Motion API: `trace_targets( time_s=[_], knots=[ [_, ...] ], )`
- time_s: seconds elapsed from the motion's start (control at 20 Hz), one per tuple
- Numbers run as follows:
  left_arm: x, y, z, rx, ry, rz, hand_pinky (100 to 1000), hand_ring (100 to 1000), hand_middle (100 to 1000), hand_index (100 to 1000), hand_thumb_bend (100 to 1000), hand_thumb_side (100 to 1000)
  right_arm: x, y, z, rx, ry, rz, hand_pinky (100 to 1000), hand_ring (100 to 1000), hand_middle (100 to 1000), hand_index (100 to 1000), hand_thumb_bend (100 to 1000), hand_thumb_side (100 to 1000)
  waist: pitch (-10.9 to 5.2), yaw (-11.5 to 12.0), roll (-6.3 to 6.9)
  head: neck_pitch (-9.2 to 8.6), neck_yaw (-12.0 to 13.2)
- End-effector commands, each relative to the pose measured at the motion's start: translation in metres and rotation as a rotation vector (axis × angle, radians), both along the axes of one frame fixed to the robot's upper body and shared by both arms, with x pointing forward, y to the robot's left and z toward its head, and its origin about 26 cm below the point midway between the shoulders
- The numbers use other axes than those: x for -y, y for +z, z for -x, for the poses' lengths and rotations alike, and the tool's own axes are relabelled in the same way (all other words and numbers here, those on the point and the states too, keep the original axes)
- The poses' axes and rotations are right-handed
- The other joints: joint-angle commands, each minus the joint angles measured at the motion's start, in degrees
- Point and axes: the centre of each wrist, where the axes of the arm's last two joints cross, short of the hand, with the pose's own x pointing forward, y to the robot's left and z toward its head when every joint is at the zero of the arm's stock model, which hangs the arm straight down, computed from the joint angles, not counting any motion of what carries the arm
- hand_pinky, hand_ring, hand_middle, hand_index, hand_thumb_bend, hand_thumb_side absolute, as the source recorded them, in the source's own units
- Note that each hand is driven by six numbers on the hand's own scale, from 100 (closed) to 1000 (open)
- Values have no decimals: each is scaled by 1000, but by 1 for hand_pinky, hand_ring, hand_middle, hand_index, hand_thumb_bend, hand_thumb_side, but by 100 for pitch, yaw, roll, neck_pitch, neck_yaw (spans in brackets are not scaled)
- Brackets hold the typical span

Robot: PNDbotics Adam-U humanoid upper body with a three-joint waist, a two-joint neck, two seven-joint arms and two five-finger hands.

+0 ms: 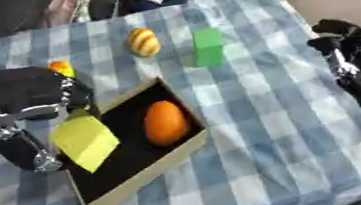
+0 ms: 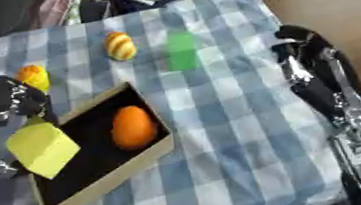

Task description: Pick up objects on the table and place them in the box.

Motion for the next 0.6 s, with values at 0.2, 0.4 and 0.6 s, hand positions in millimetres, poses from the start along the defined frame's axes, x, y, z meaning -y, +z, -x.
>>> trace_targets(
  time_s=[0.2, 0.4, 0.6],
  knots=[
    [1, -3, -6, 25, -13, -45, 744, 651, 660, 769, 415, 230, 2, 8, -1, 26, -1, 12, 844, 747, 778, 833, 100, 528, -155, -25, 4, 25, -1],
    [1, -11, -8, 3, -15, -86, 763, 701, 729, 816, 464, 276, 1, 7, 0, 25, 1, 12, 844, 747, 777, 833, 100, 529, -149, -37, 6, 25, 0],
    [-1, -13, -7, -18, -17, -134, 783, 749, 786, 862, 539, 326, 2, 7, 0, 24, 0, 12, 845, 747, 777, 832, 100, 530, -144, -37, 17, 25, -7]
  ],
)
